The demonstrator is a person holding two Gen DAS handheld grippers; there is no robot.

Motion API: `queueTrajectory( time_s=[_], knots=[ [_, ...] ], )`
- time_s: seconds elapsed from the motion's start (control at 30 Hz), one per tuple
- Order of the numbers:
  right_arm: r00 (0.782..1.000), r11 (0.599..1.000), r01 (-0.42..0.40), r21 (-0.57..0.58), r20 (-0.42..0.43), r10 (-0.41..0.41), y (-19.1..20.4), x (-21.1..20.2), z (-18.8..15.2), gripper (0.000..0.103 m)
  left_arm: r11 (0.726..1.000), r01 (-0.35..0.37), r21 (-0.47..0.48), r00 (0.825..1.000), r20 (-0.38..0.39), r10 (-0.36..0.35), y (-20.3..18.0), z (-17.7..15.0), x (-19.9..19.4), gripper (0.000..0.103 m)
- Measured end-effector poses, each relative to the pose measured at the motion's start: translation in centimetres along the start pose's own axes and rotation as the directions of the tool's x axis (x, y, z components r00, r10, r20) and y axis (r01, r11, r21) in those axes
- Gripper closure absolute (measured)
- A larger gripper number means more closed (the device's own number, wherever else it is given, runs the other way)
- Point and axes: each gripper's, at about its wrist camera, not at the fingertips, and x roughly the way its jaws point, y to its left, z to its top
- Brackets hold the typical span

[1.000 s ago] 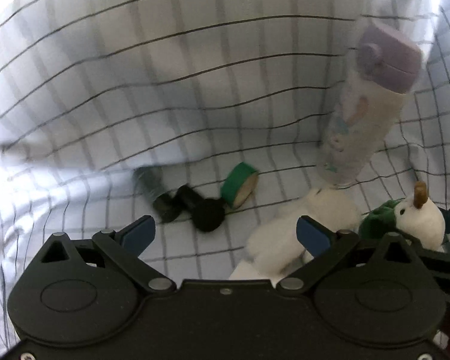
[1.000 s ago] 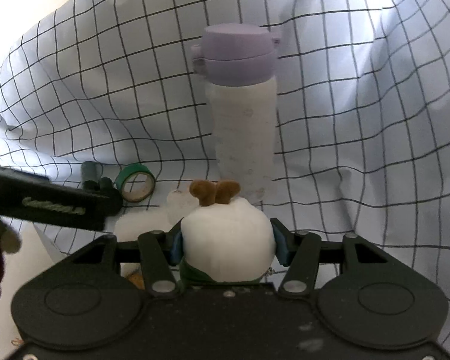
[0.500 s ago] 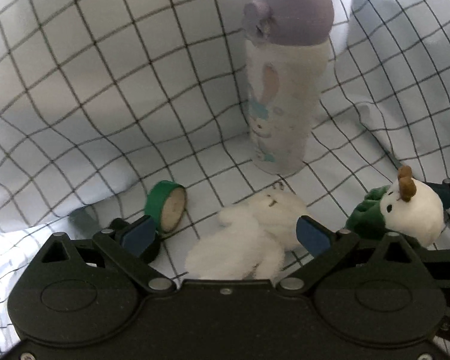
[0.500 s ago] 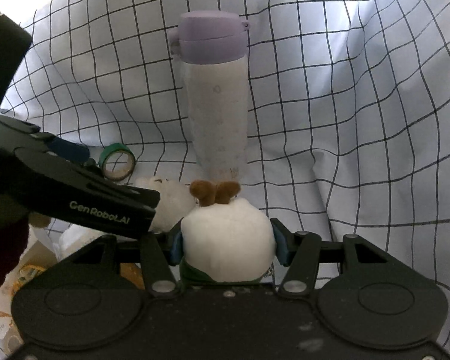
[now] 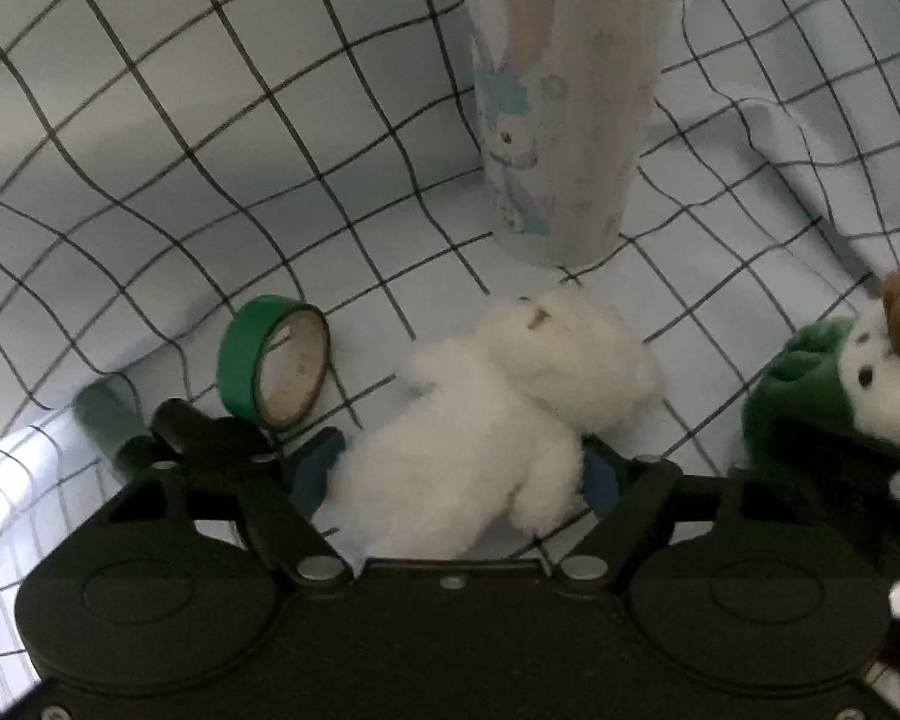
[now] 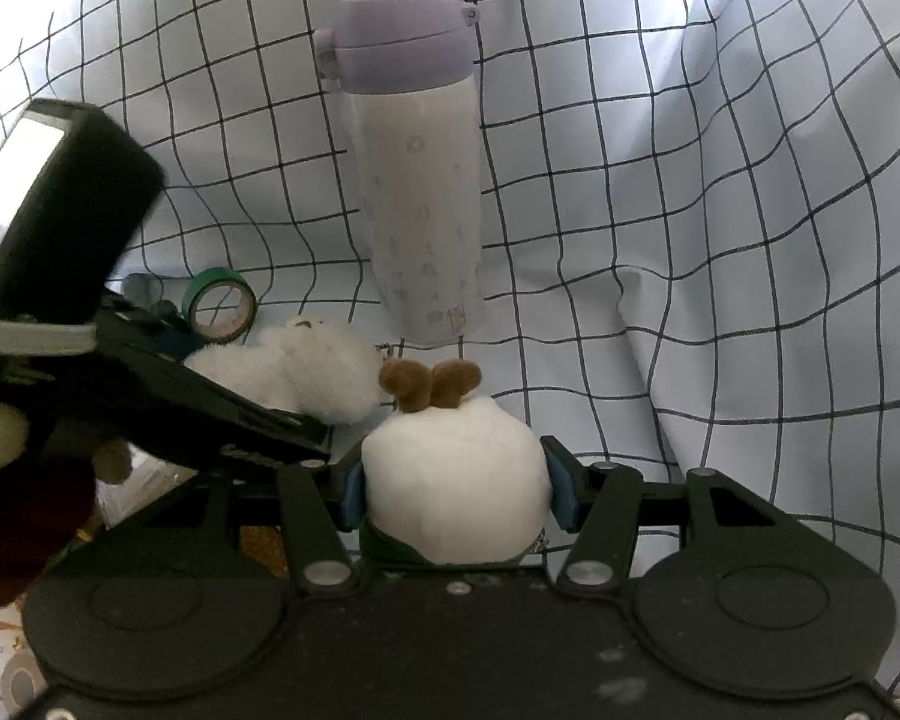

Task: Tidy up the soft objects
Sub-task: 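Grasp the white plush sheep with left tool while right tool grasps green-white plush, then carry both plush toys back over the woven basket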

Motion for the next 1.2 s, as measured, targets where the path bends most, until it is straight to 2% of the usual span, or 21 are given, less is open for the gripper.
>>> queueTrajectory(
  time_s=[0.07,0.2,0.43,0.6,0.7,0.83,0.93,1.1,1.2],
  knots=[
    [1.000,1.000,0.001,0.001,-0.004,-0.001,0.0,0.0,0.1,0.047,0.999,0.022,-0.033,1.000,0.001,-0.022,0.3,0.4,0.1,0.036],
    [1.000,1.000,0.007,0.003,-0.005,-0.007,0.2,0.0,0.4,0.047,0.998,-0.010,-0.056,1.000,0.017,0.011,0.8,0.6,-0.2,0.043],
    [1.000,1.000,0.017,-0.005,0.001,-0.017,1.1,-0.8,1.1,0.047,0.987,0.000,-0.161,0.996,0.090,0.015,3.1,0.2,-3.8,0.044],
    [1.000,1.000,0.000,0.006,-0.013,0.001,2.0,-1.4,2.3,0.047,0.970,-0.043,-0.238,0.990,0.123,0.074,5.9,-0.5,-7.2,0.044],
    [1.000,1.000,-0.008,-0.006,-0.014,0.008,3.3,-1.4,3.2,0.047,0.960,-0.082,-0.269,0.983,0.135,0.122,7.8,-1.9,-8.9,0.044],
    [0.999,0.999,-0.034,-0.034,-0.005,0.034,5.7,-1.5,4.6,0.047,0.939,-0.129,-0.319,0.979,0.107,0.171,10.5,-4.5,-9.8,0.044],
    [0.998,0.997,-0.055,-0.055,0.011,0.055,7.9,-1.4,5.5,0.047,0.920,-0.170,-0.354,0.974,0.080,0.210,12.5,-7.0,-10.3,0.044],
    [0.994,0.989,-0.107,-0.103,0.026,0.110,12.4,-1.2,6.5,0.047,0.884,-0.196,-0.425,0.970,0.045,0.237,15.7,-10.8,-10.7,0.044],
    [0.989,0.981,-0.138,-0.139,0.039,0.144,15.4,-1.0,6.8,0.047,0.859,-0.224,-0.460,0.962,0.035,0.269,17.4,-13.0,-11.6,0.044]
  ],
)
